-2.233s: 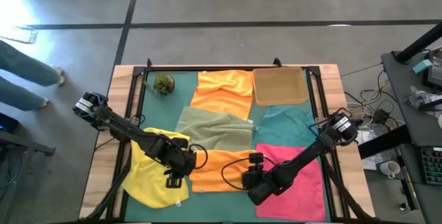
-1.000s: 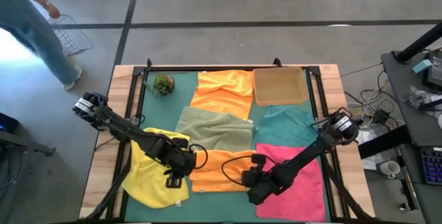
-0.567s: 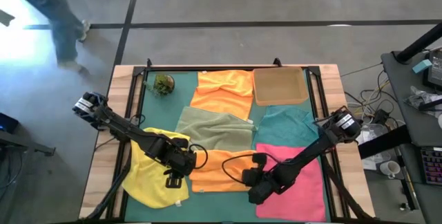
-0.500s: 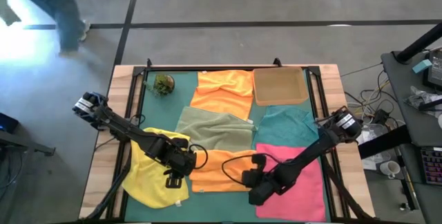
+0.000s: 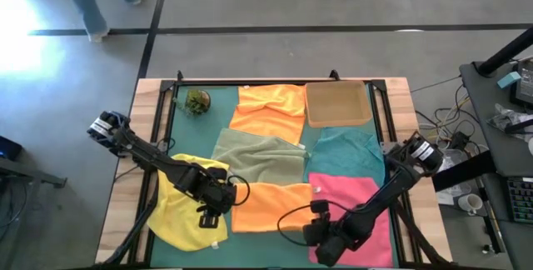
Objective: Fold microfiber towels
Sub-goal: Fold the bottom orange towel
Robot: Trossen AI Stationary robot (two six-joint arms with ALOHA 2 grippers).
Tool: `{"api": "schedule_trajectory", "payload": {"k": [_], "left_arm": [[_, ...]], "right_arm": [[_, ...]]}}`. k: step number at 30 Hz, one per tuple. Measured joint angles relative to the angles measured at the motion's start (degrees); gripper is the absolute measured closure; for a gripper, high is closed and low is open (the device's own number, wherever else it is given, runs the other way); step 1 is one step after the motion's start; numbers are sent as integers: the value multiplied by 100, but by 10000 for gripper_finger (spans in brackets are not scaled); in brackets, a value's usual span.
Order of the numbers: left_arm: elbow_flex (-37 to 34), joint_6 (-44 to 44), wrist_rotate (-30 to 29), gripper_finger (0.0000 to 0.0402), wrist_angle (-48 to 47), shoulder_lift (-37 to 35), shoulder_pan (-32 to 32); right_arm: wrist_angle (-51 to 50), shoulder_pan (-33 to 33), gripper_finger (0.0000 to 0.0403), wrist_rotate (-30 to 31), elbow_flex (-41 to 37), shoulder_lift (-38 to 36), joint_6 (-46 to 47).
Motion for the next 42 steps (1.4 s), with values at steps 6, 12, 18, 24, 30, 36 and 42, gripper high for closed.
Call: {"api": "schedule_trajectory", "payload": {"k": [6,12,18,24,30,36,42], "left_arm": [[0,2,0,237,98,0,0],[0,2,0,237,100,0,4],[-7,-42,-86,237,277,0,7],[-399,-371,-292,237,1536,-2,7],[-902,-1093,-492,237,1632,-102,-17],[-1440,-1578,-863,237,2391,-610,-31],[-2247,-2433,-1410,237,3165,-1334,-32]], "right_arm": [[-81,-26,388,343,-45,2,400],[-63,-59,345,308,-47,7,603],[-81,-48,281,259,-9,-25,879],[-333,-48,243,604,21,-604,993],[-1450,-49,239,926,16,-1307,1022],[-2377,-61,239,1209,-211,-2104,1189],[-2143,-63,238,1252,-1213,-3094,1563]]}}
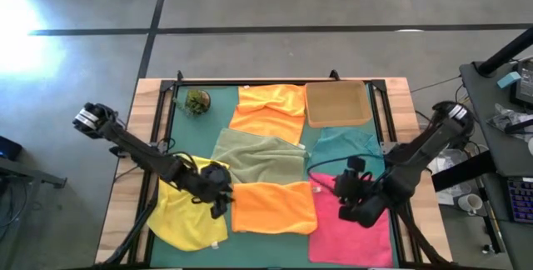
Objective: Fold microfiber towels
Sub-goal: Fold the bottom orange towel
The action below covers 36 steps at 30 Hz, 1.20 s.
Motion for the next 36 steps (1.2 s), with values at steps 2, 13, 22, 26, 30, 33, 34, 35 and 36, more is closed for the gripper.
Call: {"api": "schedule_trajectory", "payload": {"k": [2,13,22,26,30,33,34,35,36], "left_arm": [[-319,-281,-106,237,342,-227,-1],[-1613,-1725,-403,237,2698,-582,7],[-1656,-3144,-583,237,2669,-321,12],[-1648,-3309,-595,237,2618,-237,12],[-1650,-3489,-594,237,2611,-132,12],[-1656,-3595,-592,237,2563,10,12],[-1656,-3598,-590,237,2565,41,12],[-1653,-3600,-592,237,2569,75,12],[-1649,-3600,-592,237,2570,106,12]], "right_arm": [[394,0,238,-3,-419,-344,89],[3894,-337,239,-44,-2574,-1585,128],[4974,-858,239,-408,-3431,-1885,435],[4982,-957,239,-644,-3454,-1864,416],[4977,-1002,239,-702,-3456,-1797,420],[4982,-1017,239,-699,-3456,-1788,422],[4978,-1024,239,-702,-3456,-1788,421],[4978,-1027,239,-702,-3456,-1788,420],[4978,-1027,239,-701,-3456,-1787,419]]}}
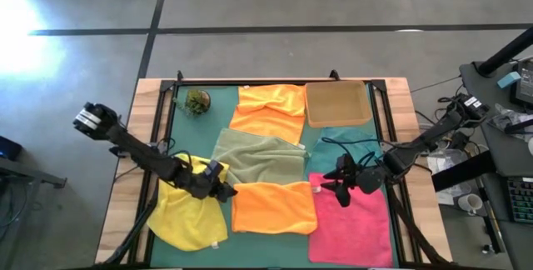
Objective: Fold microfiber towels
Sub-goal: Fold the bottom orange towel
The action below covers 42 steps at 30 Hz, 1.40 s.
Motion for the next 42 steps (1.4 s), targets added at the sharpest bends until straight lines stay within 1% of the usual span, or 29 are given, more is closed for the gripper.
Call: {"api": "schedule_trajectory", "payload": {"k": [8,15,19,23,29,31,35,42], "left_arm": [[1,0,2,237,81,147,33],[6,2,2,237,377,239,76],[6,2,2,237,382,361,76],[6,4,2,237,764,543,82],[8,7,2,239,1082,831,87],[7,6,2,246,1104,885,87],[6,55,2,273,1105,906,87],[7,199,2,311,1104,862,87]], "right_arm": [[1,-19,239,8,0,35,17],[35,-124,239,12,0,271,217],[308,-208,239,-12,0,507,228],[604,-366,239,-297,-1,839,407],[796,-640,239,-691,-2,1297,1096],[949,-749,239,-881,-2,1393,1327],[1270,-951,239,-1158,-2,1528,1759],[1320,-1029,239,-1449,-4,1717,2190]]}}
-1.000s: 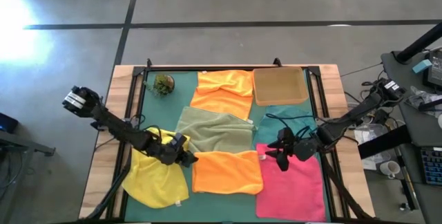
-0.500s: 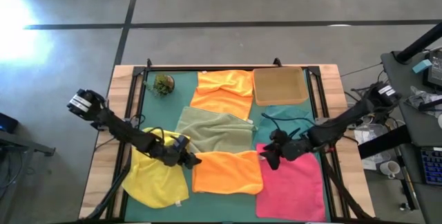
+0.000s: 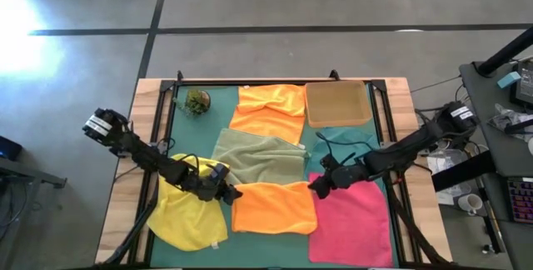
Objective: Fold microfiber towels
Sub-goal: Fold the bottom orange towel
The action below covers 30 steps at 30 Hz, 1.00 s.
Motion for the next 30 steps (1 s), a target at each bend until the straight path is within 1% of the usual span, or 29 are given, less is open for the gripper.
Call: {"api": "schedule_trajectory", "payload": {"k": [3,8,13,16,18,24,30], "left_arm": [[1,3,1,321,2,-2,0],[0,9,1,338,4,-4,0],[1,11,2,350,2,-4,0],[1,11,2,355,0,-4,0],[-1,11,4,357,4,-7,0],[1,14,36,357,2,-7,0],[-1,308,55,357,-11,-136,0]], "right_arm": [[57,6,239,-40,-2,173,62],[572,-1,239,-38,-2,526,55],[875,-1,239,-141,-2,893,71],[1172,-1,247,-141,-2,1065,65],[1310,-1,260,-141,-2,1099,54],[1310,-5,314,-139,-2,1045,-29],[1309,-10,366,-139,-2,1034,-48]]}}
